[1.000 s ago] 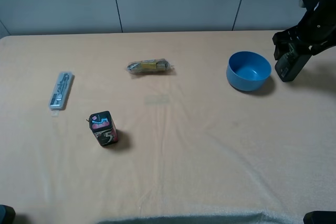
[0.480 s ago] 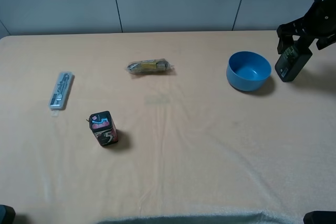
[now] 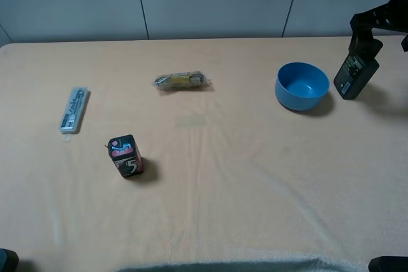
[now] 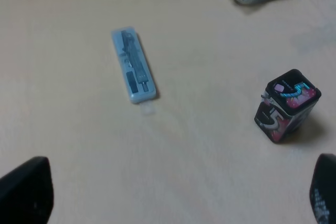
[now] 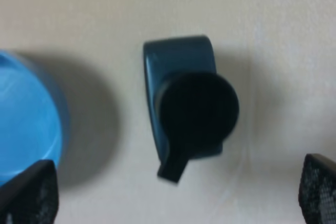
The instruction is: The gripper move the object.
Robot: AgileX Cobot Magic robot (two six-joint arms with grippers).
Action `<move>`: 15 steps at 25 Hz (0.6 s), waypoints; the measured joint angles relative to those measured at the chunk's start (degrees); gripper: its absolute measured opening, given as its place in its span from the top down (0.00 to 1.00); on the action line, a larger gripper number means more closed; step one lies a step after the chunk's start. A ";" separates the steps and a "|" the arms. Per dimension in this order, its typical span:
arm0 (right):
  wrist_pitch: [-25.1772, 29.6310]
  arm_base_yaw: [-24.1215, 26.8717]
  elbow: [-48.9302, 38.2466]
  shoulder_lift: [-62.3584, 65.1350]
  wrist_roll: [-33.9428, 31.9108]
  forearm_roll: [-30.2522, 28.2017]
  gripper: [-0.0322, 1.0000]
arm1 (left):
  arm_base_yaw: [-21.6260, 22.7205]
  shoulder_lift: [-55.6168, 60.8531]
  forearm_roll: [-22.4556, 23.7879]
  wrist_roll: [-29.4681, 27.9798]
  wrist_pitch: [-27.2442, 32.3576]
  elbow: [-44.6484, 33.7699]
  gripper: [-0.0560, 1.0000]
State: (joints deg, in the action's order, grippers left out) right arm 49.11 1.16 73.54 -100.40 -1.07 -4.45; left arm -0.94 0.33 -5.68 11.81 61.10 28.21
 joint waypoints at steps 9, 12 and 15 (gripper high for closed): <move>10.63 0.00 0.00 7.72 0.00 2.74 0.30 | 0.00 0.00 0.00 0.00 0.00 0.00 0.01; 14.36 0.00 0.00 10.92 0.00 3.12 0.30 | 0.00 0.00 0.00 0.00 0.00 0.00 0.01; 17.86 0.00 0.00 14.27 0.00 3.31 0.30 | 0.00 0.00 0.00 0.00 0.00 0.00 0.01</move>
State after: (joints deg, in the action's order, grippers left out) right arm 66.98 1.16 73.54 -86.12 -1.07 -1.14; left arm -0.94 0.33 -5.68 11.81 61.10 28.21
